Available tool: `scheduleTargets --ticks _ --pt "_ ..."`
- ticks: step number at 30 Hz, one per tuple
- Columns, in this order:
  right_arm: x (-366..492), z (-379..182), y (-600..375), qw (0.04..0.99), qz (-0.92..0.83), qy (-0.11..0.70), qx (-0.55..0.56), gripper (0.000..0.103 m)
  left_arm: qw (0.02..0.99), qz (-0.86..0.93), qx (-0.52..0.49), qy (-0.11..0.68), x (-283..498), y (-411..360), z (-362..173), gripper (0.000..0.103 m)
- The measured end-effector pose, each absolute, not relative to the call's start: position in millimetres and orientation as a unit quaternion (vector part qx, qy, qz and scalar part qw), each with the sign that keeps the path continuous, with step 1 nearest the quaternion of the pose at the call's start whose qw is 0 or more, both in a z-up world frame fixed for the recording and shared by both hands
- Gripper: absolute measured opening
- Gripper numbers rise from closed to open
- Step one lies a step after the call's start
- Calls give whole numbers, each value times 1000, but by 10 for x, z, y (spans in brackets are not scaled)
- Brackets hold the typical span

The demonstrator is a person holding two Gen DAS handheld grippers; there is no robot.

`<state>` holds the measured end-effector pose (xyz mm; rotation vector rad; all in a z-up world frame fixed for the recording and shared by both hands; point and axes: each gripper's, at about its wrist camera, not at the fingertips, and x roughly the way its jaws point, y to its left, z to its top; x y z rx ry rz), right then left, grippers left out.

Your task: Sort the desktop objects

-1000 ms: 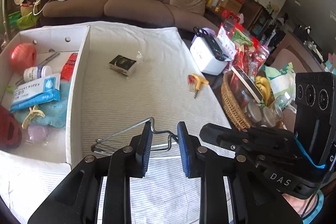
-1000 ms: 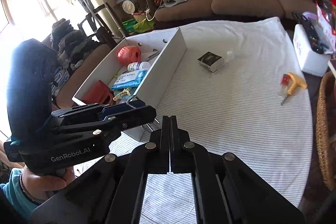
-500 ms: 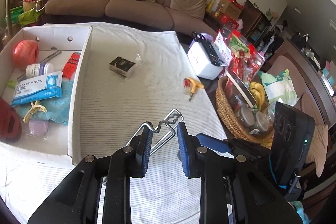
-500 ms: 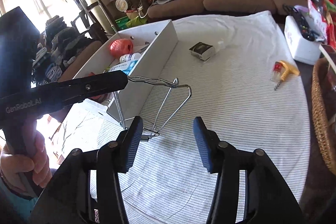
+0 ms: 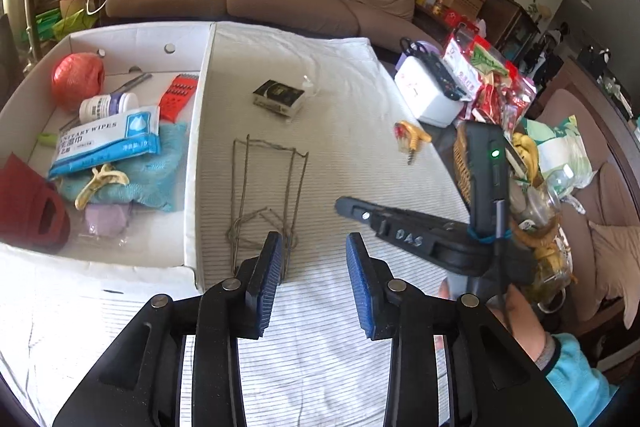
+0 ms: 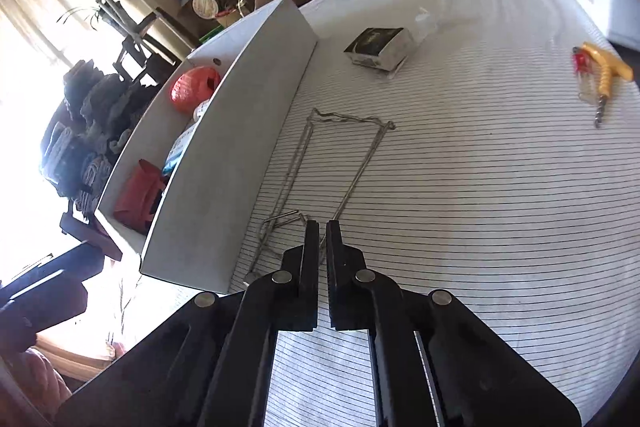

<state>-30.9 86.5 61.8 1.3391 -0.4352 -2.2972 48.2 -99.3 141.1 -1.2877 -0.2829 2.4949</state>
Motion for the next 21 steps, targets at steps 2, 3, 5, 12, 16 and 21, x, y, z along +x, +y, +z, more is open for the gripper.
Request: scheduleTargets --ticks 2,3,5,12,16,21 --pt "-302 596 951 215 -834 -165 480 12 160 869 -459 -94 507 -982 1255 32" --pt "-321 570 990 213 -833 -171 481 18 161 868 -461 -91 529 -962 1187 32" --pt "-398 500 1034 216 -826 -185 486 20 163 866 -464 -94 555 -930 1081 32" --pt "-799 256 795 223 -812 -184 507 26 165 864 -464 -104 510 -896 951 34" --pt "-973 148 614 220 -813 -160 515 23 164 865 -465 -97 456 -893 950 35" --pt "-975 166 586 193 -826 -112 518 9 168 864 -464 -100 428 -865 947 53"
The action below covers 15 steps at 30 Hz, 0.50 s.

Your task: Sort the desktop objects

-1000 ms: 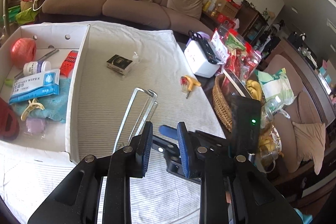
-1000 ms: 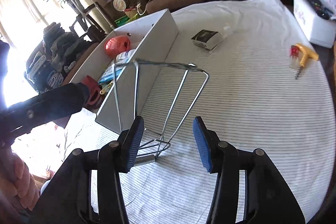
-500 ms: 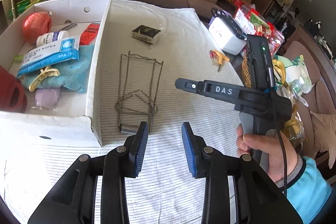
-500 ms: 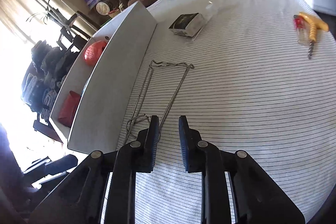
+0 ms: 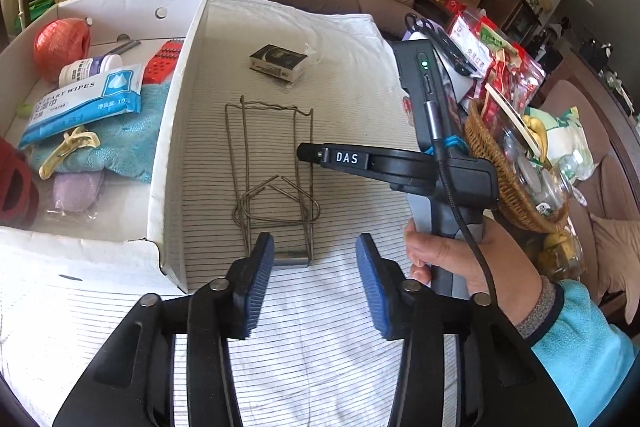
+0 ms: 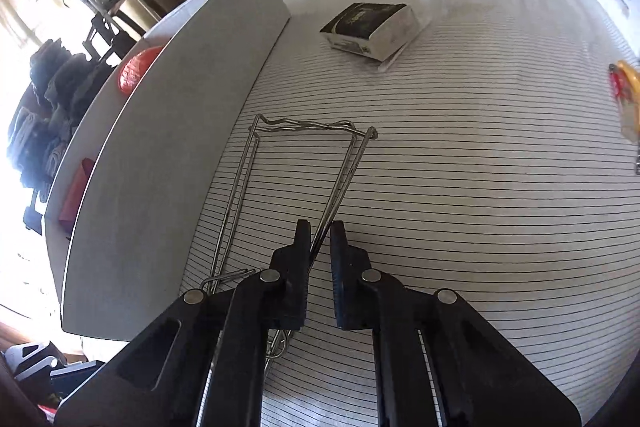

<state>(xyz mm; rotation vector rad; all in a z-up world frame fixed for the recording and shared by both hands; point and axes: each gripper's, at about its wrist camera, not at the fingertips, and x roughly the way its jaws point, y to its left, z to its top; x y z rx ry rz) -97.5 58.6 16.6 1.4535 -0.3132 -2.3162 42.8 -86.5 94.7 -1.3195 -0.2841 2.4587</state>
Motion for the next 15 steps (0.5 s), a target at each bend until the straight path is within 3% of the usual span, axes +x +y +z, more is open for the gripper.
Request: scheduleTargets --ticks 1,8,15 --pt "-958 183 639 190 -826 -114 518 9 170 864 -463 -103 427 -855 946 59" --pt "-517 373 1137 205 -821 -101 524 9 184 852 -476 -117 289 -573 857 65" --pt "-19 456 1495 193 -819 -63 536 10 173 830 -520 -100 106 -69 462 66"
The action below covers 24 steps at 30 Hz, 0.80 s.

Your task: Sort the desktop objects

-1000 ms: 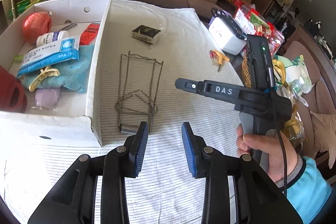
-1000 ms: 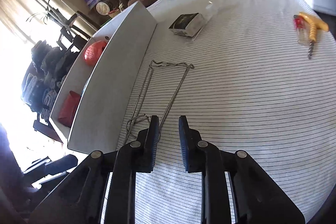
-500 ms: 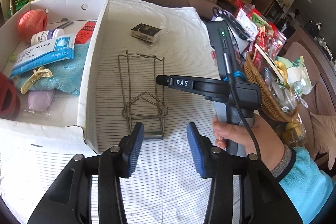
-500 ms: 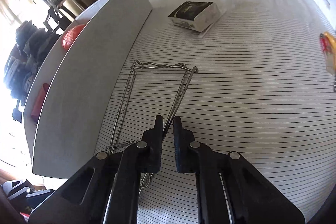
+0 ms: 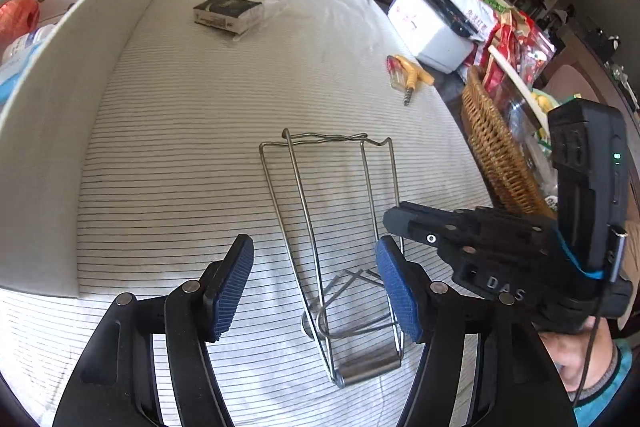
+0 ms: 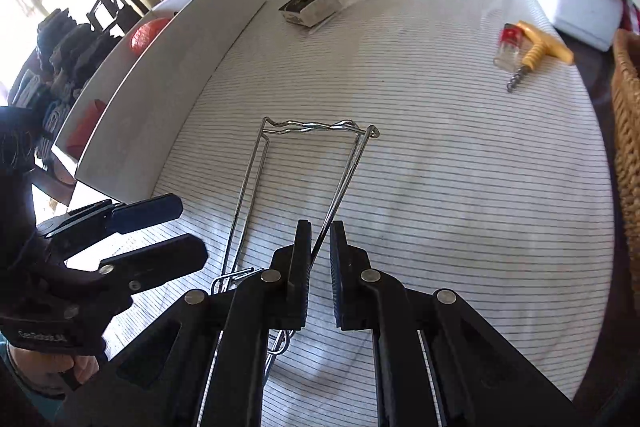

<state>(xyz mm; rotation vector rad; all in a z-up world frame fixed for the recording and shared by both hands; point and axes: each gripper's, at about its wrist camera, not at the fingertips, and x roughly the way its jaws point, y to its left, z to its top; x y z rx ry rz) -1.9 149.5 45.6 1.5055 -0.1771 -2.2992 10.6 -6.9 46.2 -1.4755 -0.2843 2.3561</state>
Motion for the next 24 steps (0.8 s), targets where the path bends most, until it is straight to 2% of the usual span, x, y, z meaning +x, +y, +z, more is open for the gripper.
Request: scheduleTargets --ticks 4,6,7,9,11,16,20,22,24 --pt "31 440 1646 157 -825 -65 540 13 163 819 -540 -102 42 68 290 66" --pt "31 473 1714 141 -832 -64 533 38 147 823 -539 -102 12 64 277 76" --pt "26 488 1745 130 -835 -61 531 42 136 825 -539 -104 -2 28 270 92" --pt "3 488 1834 125 -838 -74 526 58 137 825 -535 -119 -23 -60 258 95" --pt "-20 467 1906 130 -835 -99 525 66 126 827 -537 -111 -42 -94 238 95" --pt "-114 420 1818 129 -838 -84 523 65 110 834 -536 -73 -54 -46 196 95" --pt "-299 329 1759 133 -826 -107 537 65 103 839 -532 -39 -53 67 184 94" --pt "-384 281 1710 127 -822 -106 545 62 99 842 -529 -31 -54 85 184 90" --pt "-443 245 1654 122 -820 -104 549 48 97 846 -525 -16 -52 109 195 81"
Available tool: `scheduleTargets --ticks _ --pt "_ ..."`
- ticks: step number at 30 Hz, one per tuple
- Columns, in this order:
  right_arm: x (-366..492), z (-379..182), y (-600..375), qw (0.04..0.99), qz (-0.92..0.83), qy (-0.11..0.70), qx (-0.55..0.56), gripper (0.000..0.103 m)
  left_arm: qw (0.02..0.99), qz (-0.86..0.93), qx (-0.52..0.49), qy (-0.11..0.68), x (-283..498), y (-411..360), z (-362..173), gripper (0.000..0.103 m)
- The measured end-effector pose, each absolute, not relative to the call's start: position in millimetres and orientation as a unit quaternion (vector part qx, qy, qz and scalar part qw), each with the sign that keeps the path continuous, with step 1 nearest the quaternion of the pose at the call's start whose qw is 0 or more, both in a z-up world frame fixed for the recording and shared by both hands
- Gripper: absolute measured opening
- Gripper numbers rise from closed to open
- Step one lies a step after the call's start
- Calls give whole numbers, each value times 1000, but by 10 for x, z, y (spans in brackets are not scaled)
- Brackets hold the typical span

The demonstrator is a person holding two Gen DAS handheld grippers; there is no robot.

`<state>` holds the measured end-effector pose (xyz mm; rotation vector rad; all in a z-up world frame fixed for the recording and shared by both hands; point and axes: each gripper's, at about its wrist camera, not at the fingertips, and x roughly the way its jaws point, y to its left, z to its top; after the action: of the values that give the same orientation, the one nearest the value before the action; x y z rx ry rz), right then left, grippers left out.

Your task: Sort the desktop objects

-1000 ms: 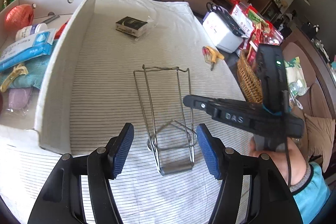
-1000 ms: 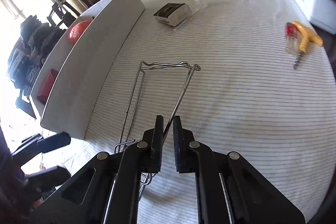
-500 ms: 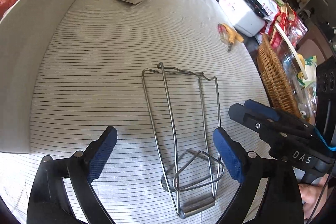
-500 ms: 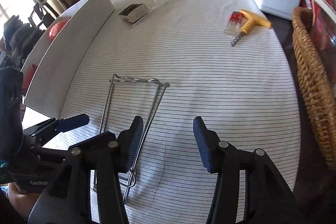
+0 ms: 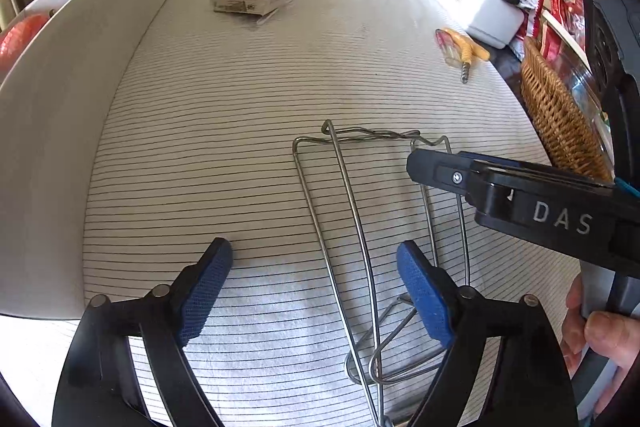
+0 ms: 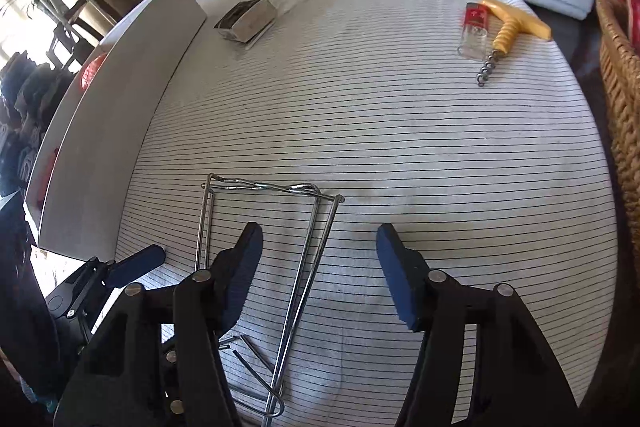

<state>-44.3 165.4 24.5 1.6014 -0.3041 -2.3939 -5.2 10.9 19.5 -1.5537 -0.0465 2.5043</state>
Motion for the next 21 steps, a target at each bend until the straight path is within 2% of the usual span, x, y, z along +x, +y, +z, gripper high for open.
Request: scheduleTargets --ticks 1,2,3,4,5,7,8,21 --pt "-462 245 1625 119 -822 -100 549 33 95 847 -523 -6 -51 125 199 72" --pt "-484 236 1591 119 -820 -95 552 24 92 848 -521 3 -52 136 209 57" --pt "-497 228 1558 115 -820 -87 554 19 95 848 -521 3 -56 136 220 50" --pt "-503 225 1532 111 -820 -80 555 16 98 847 -522 -2 -66 135 230 35" --pt "-507 217 1510 112 -820 -78 555 8 104 844 -526 -10 -75 135 236 22" --pt "-494 220 1493 116 -824 -86 548 8 103 845 -525 -10 -79 142 258 20" --pt "-479 241 1486 116 -828 -87 541 7 112 845 -522 -17 -73 139 270 9" --pt "-290 868 1358 144 -856 -77 490 6 124 858 -496 -54 24 -28 747 8"
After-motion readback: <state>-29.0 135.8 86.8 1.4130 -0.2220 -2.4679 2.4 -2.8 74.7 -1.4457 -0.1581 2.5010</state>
